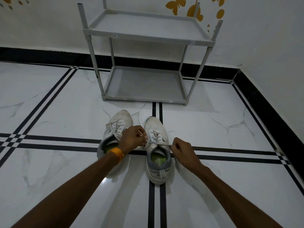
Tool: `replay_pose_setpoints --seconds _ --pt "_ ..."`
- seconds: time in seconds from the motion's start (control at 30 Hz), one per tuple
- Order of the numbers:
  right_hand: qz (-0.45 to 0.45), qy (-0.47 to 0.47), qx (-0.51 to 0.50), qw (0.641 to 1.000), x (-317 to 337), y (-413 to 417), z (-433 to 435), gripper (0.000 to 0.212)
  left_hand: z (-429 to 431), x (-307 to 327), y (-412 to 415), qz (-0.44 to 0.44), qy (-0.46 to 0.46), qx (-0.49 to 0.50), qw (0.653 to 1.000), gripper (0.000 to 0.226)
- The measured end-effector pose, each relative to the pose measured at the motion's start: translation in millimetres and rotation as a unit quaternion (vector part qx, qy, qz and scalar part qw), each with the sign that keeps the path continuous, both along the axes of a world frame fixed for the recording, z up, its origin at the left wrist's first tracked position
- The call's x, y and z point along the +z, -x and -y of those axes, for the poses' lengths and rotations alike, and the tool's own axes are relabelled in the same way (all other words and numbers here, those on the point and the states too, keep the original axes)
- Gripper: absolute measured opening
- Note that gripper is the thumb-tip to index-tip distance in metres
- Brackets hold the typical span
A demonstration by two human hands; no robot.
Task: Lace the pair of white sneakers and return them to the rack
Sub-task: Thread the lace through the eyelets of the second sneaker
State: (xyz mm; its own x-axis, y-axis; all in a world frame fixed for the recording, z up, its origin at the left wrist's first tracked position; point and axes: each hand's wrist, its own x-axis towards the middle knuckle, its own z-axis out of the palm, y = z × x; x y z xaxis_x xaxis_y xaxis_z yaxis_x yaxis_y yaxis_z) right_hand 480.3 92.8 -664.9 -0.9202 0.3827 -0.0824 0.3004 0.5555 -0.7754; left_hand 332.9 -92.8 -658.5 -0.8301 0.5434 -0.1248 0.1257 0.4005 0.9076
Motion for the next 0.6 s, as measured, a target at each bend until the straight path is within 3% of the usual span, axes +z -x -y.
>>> replay_pose_setpoints --seconds 0.1,0.2,0.27,0.37,0.47,0.6 --pt "0.014 0.196 -0.101 0.975 7 14 4 0.020 6 3 0 0.003 -0.041 0.013 0.999 0.017" --pt "0.037 0.265 -0.147 0.952 10 22 8 0.017 11 5 3 -0.045 -0.011 -0.041 0.998 0.012" --pt "0.037 0.203 -0.138 0.969 7 17 11 0.014 12 5 2 -0.118 0.038 -0.088 0.988 0.006" --pt "0.028 -0.039 -0.016 0.999 2 8 8 0.014 11 3 -1 -0.174 0.067 -0.087 0.979 0.006" --pt "0.021 -0.093 0.037 0.995 5 9 10 0.014 9 1 -2 -0.007 -0.004 0.010 1.000 0.011" --pt "0.012 0.030 -0.031 0.999 4 9 12 0.015 -6 5 -14 0.152 -0.027 0.054 0.987 0.012"
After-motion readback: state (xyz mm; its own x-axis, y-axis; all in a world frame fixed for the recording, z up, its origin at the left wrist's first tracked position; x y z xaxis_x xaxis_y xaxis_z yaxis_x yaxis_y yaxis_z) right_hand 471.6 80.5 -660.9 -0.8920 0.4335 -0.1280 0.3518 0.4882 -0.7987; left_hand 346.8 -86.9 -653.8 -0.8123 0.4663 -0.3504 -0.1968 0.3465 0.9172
